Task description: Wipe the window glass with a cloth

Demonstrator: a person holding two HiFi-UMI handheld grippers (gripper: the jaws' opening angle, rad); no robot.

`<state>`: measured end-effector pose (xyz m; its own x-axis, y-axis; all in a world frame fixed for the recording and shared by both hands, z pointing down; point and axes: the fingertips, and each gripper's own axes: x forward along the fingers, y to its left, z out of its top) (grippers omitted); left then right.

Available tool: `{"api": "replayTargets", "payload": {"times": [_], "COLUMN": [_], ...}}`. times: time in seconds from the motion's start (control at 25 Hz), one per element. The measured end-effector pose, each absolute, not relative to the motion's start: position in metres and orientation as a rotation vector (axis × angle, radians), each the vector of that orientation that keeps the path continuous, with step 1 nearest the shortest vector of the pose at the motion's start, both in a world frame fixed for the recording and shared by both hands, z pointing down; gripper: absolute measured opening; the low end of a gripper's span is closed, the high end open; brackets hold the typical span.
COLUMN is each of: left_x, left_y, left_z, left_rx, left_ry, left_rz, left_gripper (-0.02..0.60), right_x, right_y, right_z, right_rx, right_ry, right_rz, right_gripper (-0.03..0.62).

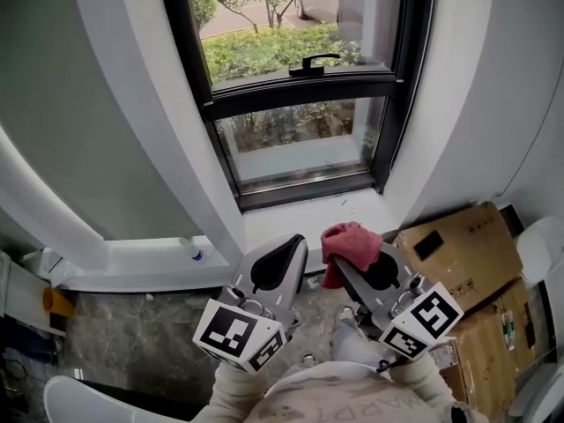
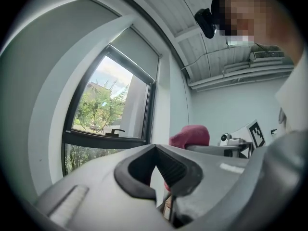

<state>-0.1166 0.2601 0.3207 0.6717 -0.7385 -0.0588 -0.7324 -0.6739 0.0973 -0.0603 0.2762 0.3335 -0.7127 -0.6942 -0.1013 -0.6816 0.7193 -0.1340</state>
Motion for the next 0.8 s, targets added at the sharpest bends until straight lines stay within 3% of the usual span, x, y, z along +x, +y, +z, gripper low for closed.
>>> {"api": "replayTargets", "payload": {"times": [0.8], "left_x": [-0.001], "left_y": [0.026], "left_z": [0.306], "left_rx": [2.829], "left_ry": [-1.354], "left_rz": [-0.087], "left_gripper": [0.000], "right_x": [0.049], "right_y": [0.036], "right_z": [0.326], "right_rx": [-0.937], "right_ry": [2.777], "right_rz": [-0.161], "right_gripper": [0.123]}}
